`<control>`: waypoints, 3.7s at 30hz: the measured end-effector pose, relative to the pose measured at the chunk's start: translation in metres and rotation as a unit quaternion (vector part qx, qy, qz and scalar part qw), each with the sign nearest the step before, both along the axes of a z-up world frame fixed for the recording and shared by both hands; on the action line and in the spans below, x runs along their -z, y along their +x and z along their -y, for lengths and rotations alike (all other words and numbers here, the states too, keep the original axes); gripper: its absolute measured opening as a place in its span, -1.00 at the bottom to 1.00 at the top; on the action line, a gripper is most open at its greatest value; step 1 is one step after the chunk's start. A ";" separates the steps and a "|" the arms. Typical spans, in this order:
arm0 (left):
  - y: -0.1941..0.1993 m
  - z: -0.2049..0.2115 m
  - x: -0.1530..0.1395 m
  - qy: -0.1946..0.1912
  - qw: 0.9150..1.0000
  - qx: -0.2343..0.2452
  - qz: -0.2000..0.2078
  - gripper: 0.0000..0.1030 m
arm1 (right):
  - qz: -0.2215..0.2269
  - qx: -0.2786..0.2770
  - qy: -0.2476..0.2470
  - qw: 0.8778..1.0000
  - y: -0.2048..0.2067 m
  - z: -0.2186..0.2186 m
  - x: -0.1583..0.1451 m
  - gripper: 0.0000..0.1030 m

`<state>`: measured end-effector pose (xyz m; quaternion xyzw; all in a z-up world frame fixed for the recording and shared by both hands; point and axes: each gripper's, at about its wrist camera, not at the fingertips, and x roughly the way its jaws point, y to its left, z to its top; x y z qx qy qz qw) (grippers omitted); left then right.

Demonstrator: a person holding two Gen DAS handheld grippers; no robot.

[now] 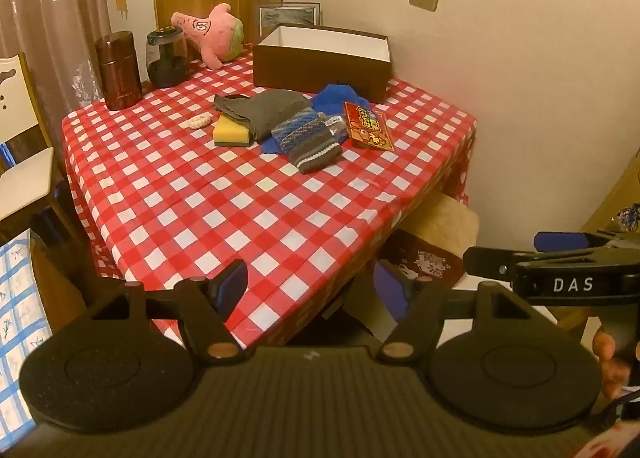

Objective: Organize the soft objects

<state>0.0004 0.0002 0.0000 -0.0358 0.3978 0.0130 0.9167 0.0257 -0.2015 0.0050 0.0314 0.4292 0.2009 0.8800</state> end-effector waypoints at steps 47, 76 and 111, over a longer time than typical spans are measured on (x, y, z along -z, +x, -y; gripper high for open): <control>0.000 0.000 0.000 0.000 1.000 0.000 0.001 0.32 | 0.006 0.000 0.006 1.000 -0.003 0.001 -0.006 1.00; 0.000 0.000 0.000 0.000 1.000 0.001 0.001 0.32 | 0.008 0.000 0.007 1.000 0.005 -0.003 -0.008 1.00; 0.017 -0.020 0.015 -0.002 1.000 0.000 -0.010 0.32 | 0.008 0.005 0.012 1.000 0.010 -0.034 -0.006 1.00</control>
